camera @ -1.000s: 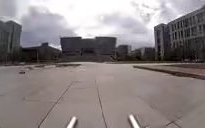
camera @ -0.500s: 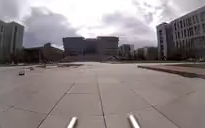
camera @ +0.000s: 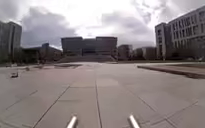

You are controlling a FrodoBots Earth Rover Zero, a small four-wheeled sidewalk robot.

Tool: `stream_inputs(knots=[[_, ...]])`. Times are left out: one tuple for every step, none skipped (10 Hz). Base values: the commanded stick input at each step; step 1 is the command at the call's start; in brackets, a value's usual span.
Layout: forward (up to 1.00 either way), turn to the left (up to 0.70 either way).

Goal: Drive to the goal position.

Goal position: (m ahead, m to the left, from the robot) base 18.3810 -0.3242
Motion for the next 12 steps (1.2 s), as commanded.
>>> stream_inputs(knots=[[0.70,0.04],[0.70,0.04],[0.70,0.04],[0.70,0.04],[0.70,0.04],[0.70,0.04],[0.70,0.04],[0.70,0.04],[0.70,0.04],[0.70,0.04],[0.70,0.04],[0.70,0.04]])
